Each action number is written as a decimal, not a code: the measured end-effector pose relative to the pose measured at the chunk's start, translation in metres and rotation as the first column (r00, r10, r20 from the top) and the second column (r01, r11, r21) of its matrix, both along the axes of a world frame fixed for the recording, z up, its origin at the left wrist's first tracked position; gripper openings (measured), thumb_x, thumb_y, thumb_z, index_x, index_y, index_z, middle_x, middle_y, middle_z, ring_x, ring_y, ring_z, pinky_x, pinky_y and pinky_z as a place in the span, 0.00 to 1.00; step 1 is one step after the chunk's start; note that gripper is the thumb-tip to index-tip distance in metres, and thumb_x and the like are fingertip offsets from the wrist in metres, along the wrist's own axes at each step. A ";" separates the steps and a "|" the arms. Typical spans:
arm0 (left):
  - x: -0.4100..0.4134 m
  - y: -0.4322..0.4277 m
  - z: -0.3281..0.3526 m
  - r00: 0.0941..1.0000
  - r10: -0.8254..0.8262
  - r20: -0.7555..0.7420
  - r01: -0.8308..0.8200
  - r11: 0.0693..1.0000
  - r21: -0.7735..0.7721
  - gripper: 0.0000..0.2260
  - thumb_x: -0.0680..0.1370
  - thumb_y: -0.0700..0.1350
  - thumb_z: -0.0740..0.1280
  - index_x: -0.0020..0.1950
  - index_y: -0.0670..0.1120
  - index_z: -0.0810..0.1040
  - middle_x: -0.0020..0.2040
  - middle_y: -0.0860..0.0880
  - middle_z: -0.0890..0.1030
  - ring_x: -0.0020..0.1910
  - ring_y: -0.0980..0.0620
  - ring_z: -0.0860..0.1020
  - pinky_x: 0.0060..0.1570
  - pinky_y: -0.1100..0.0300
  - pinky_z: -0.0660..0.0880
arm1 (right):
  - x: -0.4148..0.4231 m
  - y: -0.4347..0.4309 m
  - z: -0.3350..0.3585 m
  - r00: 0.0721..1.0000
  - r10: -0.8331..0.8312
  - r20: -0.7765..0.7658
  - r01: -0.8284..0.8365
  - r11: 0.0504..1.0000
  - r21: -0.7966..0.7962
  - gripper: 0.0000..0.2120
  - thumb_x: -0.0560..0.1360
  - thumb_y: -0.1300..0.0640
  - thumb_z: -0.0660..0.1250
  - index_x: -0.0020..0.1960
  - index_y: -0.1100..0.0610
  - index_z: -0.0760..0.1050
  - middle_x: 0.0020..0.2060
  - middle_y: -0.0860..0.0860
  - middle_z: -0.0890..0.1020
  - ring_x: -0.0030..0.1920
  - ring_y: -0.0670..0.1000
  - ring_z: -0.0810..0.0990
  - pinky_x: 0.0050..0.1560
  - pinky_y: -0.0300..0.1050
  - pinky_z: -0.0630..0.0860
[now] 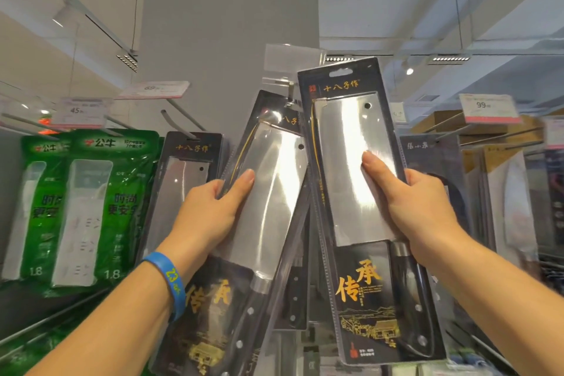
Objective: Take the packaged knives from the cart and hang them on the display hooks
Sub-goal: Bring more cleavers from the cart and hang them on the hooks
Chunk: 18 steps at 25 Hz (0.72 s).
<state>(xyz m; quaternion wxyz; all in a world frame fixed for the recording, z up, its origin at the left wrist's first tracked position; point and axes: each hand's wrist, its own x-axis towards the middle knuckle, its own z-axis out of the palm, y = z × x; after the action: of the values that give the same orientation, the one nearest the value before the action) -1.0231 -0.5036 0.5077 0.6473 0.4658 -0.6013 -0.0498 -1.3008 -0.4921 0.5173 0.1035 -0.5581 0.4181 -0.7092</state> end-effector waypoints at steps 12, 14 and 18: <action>-0.010 -0.051 0.001 0.998 -0.026 -0.055 0.036 0.982 0.187 0.32 0.72 0.70 0.66 0.54 0.40 0.82 0.49 0.46 0.84 0.44 0.49 0.81 0.45 0.56 0.76 | -0.003 -0.013 -0.008 0.998 0.037 -0.050 -0.037 0.999 0.002 0.59 0.56 0.15 0.66 0.66 0.63 0.77 0.62 0.59 0.83 0.63 0.60 0.81 0.65 0.64 0.76; -0.017 -0.071 0.004 0.997 -0.042 -0.065 0.058 0.961 0.272 0.33 0.75 0.67 0.64 0.63 0.39 0.78 0.60 0.44 0.80 0.52 0.46 0.79 0.51 0.57 0.73 | 0.000 -0.011 -0.008 0.998 0.051 -0.044 -0.051 0.999 0.014 0.56 0.56 0.15 0.66 0.61 0.62 0.78 0.63 0.59 0.82 0.63 0.60 0.81 0.64 0.65 0.77; -0.022 -0.092 -0.007 0.994 -0.098 -0.042 0.107 0.915 0.388 0.41 0.77 0.69 0.57 0.79 0.40 0.59 0.77 0.42 0.65 0.73 0.41 0.67 0.69 0.49 0.65 | 0.005 -0.003 -0.015 0.998 0.036 -0.045 -0.036 0.999 0.007 0.40 0.57 0.16 0.65 0.45 0.52 0.72 0.48 0.52 0.80 0.54 0.55 0.79 0.54 0.51 0.75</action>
<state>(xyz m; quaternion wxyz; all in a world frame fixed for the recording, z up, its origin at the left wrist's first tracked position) -1.0452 -0.5957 0.5007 0.5446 0.5526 -0.5959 -0.2072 -1.2957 -0.4951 0.5021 0.1084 -0.5810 0.4124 -0.6933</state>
